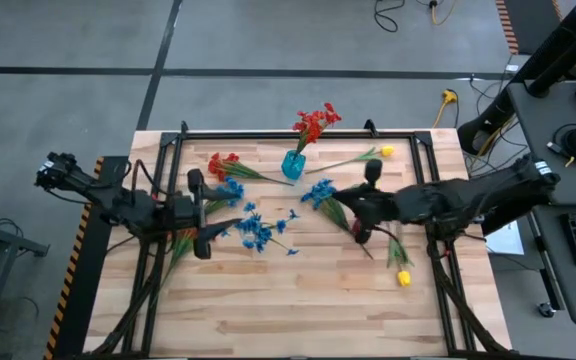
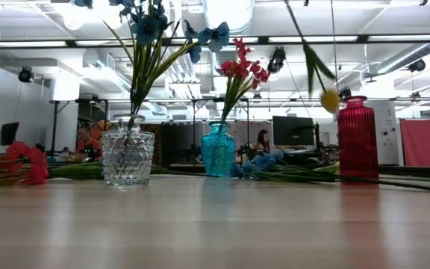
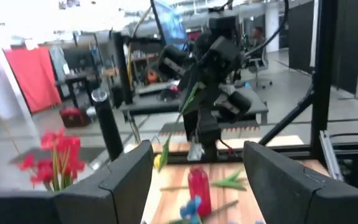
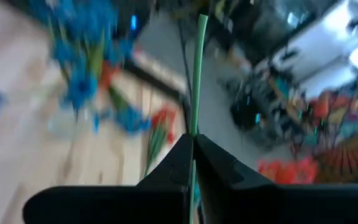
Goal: Sort flowers into vase by color
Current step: Put the middle yellow flower into the red vase
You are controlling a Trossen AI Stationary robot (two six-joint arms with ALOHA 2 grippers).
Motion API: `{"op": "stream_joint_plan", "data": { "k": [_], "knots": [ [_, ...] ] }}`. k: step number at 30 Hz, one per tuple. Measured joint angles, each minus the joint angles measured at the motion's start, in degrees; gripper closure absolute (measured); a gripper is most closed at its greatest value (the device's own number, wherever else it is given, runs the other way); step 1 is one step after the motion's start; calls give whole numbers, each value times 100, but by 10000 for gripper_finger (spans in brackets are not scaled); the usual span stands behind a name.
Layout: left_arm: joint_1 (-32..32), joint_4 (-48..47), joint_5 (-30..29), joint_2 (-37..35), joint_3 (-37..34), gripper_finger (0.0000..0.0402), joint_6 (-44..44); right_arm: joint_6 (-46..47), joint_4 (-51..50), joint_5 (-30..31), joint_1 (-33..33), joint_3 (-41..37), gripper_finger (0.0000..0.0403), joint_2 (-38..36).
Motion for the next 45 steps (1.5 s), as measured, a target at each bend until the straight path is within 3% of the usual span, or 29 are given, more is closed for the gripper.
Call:
{"op": "stream_joint_plan", "data": {
  "k": [4,10,24,35,40,45],
  "knots": [
    [1,703,230,358,-1,170,489,-317,528,-149,438,279,394,-83],
    [13,1783,712,1130,101,170,1116,-704,1328,-860,1022,701,394,10],
    [464,858,1058,3113,2337,170,1808,-1435,1815,-1708,1461,1863,394,960],
    [723,821,1518,3653,2787,173,1719,-1617,1829,-1729,1474,2211,394,1439],
    [724,862,1725,3577,2777,202,1686,-1700,1839,-1708,1473,2212,394,1506],
    [753,847,1627,3583,2750,276,1679,-1725,1890,-1708,1473,2212,394,1488]
  ]
}}
